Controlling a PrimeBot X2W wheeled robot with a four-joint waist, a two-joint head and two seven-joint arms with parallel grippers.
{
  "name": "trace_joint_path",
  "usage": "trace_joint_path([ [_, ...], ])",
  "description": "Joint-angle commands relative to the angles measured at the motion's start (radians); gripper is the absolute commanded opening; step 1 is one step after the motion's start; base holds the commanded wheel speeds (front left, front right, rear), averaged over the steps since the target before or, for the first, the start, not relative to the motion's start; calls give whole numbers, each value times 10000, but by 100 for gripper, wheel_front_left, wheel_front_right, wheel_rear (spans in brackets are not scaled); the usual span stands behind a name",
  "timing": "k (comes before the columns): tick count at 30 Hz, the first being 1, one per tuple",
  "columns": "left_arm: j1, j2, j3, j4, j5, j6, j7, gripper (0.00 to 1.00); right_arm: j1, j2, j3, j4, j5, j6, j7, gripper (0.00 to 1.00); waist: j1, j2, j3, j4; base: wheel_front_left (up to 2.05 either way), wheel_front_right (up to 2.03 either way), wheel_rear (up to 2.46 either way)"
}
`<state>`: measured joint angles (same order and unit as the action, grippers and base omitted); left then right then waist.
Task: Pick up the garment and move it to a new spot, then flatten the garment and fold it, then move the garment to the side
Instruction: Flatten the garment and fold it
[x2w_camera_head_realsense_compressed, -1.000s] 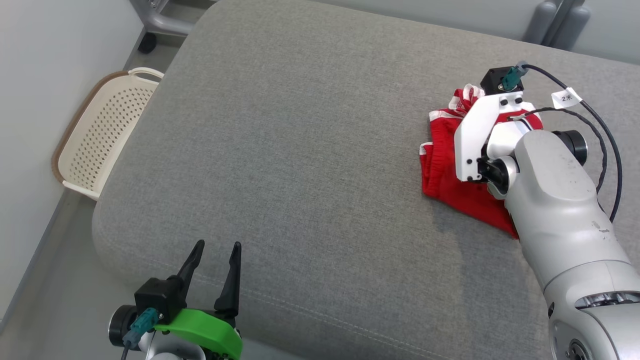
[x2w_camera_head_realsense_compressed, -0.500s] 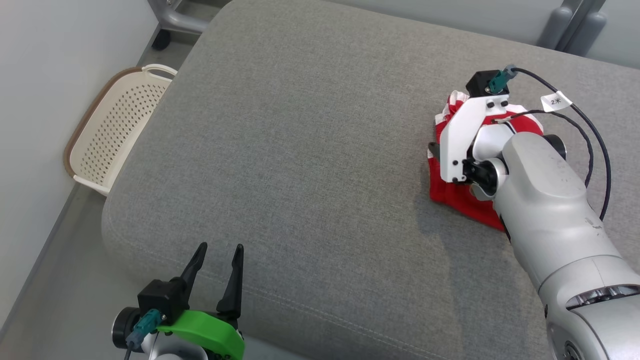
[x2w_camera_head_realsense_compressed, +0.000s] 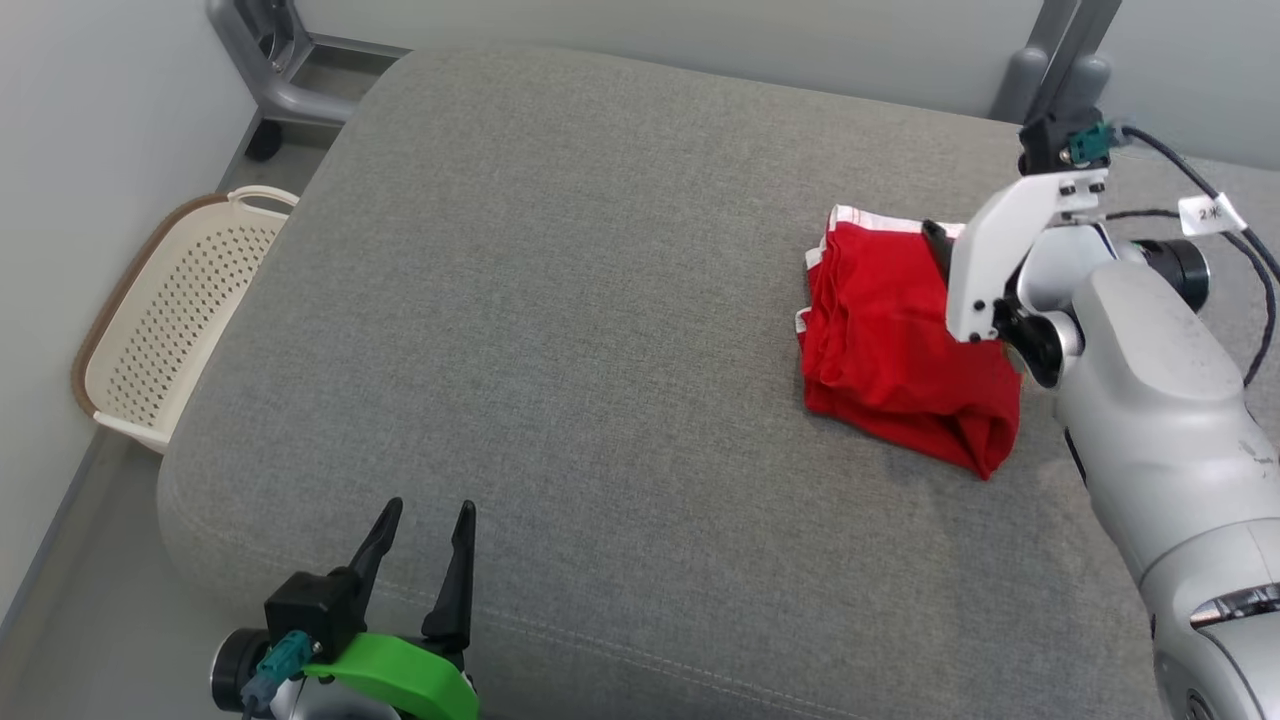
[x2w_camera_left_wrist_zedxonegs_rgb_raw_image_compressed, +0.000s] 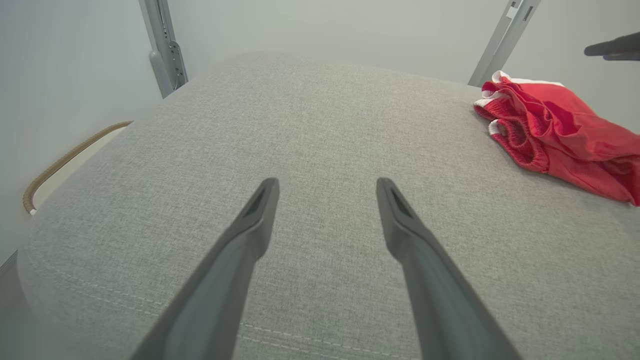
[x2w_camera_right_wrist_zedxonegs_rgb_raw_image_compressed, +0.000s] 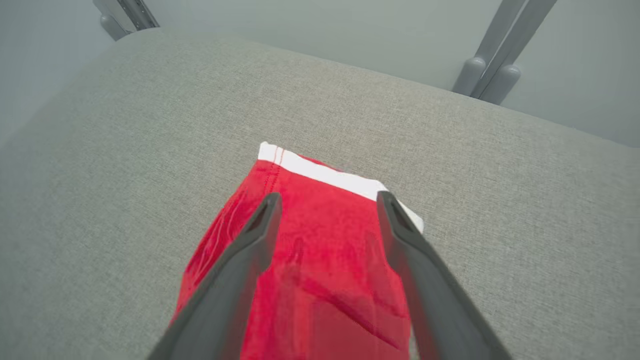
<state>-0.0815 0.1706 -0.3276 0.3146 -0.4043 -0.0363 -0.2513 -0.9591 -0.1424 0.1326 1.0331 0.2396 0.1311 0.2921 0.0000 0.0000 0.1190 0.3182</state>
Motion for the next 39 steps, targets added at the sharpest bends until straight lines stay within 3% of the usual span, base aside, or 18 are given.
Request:
trace_joint_path([
  [1,71,61,-1,-52,-75,28,-1,100,204,-129,-32,50,-107,-9,-138,50,0,0,-86,-94,0,0,0],
  [2,91,70,-5,-74,-90,41,7,100,334,-192,-31,79,-219,-9,-279,35,0,0,-92,-116,0,0,0],
  [3,109,75,-6,-90,-95,56,10,100,465,-217,-33,106,-300,-9,-413,0,0,0,-85,-134,0,0,0],
  [12,-138,-46,-29,-242,-168,76,-42,100,1202,-15,162,103,-919,-9,-1485,0,0,0,460,-141,0,0,0],
  [26,-472,-302,-62,100,-158,-68,-120,100,1615,865,587,701,-1336,-8,-2503,0,0,0,898,342,0,0,0],
  [30,-504,-334,-44,146,-134,-88,-134,100,1676,921,887,751,-1009,-3,-2507,0,0,0,920,426,0,0,0],
  [34,-531,-400,-40,245,-101,-127,-137,100,1855,910,2279,-13,406,-5,-2392,0,0,0,915,495,0,0,0],
  [39,-516,-419,8,307,-79,-163,-135,100,1840,910,3056,-328,993,-5,-2306,0,0,0,811,468,0,0,0],
])
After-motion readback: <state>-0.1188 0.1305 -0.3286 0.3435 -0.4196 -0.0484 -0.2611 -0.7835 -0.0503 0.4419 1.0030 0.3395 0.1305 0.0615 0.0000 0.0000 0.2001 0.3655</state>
